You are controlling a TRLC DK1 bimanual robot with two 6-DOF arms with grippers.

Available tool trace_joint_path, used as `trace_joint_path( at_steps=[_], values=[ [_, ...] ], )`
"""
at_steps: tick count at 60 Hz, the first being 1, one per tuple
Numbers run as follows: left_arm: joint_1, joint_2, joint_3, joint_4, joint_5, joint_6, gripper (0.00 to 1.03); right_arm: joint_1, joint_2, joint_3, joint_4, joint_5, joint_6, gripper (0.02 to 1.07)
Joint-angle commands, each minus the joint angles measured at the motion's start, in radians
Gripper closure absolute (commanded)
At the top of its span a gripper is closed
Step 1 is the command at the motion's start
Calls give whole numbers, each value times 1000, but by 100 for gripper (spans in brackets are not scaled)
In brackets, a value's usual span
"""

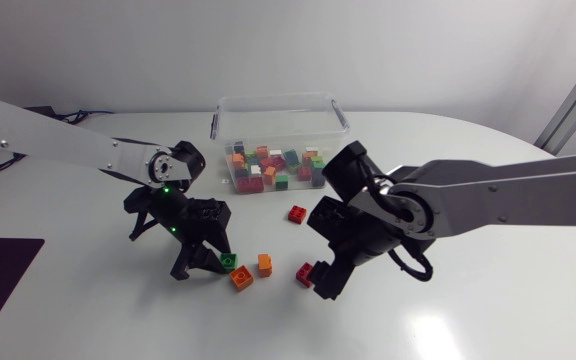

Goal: Place the duplo bricks in the container

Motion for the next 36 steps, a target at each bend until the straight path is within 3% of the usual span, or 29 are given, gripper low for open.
trace_joint_path(
  at_steps=[1,36],
  values=[
    [-3,25,28,-31,8,56,63,21,51,23,4,7,30,13],
    [71,-187,41,-111,16,38,66,33,197,100,25,39,77,17]
  ],
)
